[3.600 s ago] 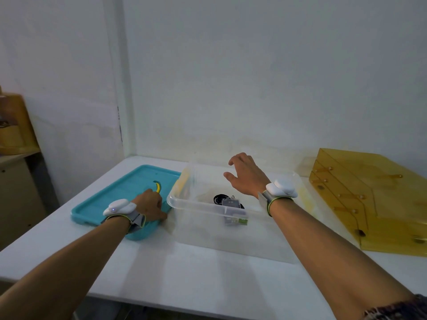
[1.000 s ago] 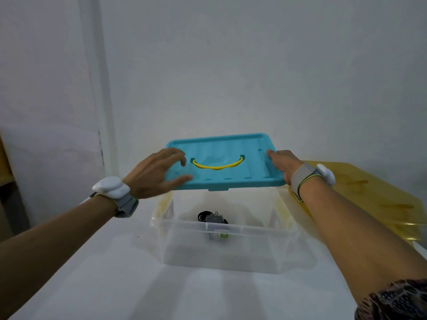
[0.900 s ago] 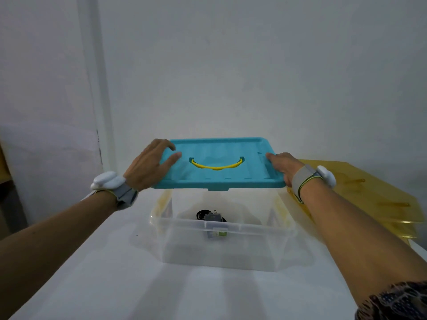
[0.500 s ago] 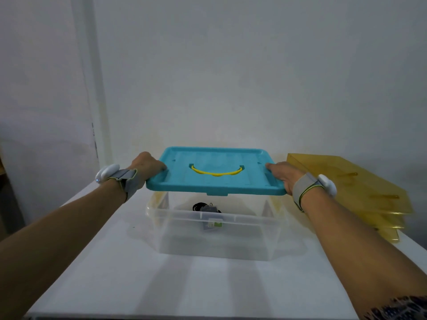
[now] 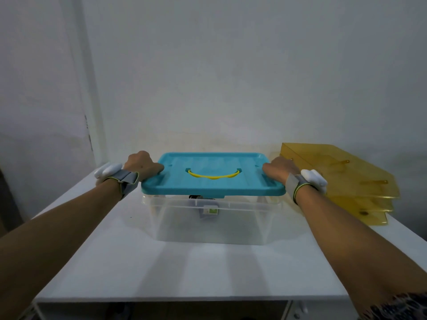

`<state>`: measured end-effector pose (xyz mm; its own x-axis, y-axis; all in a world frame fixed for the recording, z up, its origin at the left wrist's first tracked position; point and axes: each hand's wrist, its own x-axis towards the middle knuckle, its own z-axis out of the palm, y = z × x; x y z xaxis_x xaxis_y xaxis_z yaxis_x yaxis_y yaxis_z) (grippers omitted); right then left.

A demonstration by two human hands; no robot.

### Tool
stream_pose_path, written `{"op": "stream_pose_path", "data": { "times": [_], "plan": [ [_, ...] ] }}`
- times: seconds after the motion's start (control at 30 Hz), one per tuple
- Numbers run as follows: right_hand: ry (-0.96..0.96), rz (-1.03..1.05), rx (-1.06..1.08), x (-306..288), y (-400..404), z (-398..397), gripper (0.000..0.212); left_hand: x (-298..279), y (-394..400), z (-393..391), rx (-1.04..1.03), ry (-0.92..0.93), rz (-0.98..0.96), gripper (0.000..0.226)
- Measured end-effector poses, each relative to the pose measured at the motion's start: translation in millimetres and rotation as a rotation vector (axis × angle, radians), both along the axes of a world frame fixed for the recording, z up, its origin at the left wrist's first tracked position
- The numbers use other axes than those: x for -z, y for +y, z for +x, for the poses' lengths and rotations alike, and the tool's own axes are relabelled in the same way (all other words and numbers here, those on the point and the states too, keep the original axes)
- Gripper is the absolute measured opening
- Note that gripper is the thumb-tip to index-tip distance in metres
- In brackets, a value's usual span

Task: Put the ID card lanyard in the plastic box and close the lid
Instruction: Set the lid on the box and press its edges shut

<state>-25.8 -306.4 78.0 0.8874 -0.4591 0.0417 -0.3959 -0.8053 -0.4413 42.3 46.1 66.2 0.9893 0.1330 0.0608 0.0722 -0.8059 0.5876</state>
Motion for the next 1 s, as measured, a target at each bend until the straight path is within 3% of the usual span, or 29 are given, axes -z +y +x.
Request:
{"op": "stream_pose_path", "data": {
  "times": [0.2,0.5,1.0],
  "plan": [
    [0.015,-0.228,0.037,14,5,-4,0.041,1,-2,-6,0.015,-0.037,0.097,0.033],
    [0.004,-0.282,0.041,32,3,2,0.043,3,-8,-10,0.010,-0.075,0.306,0.028],
    [-0.063,-0.288,0.016,49,2,28,0.037,22,-24,8,-0.053,-0.046,0.400,0.032]
  ]
}}
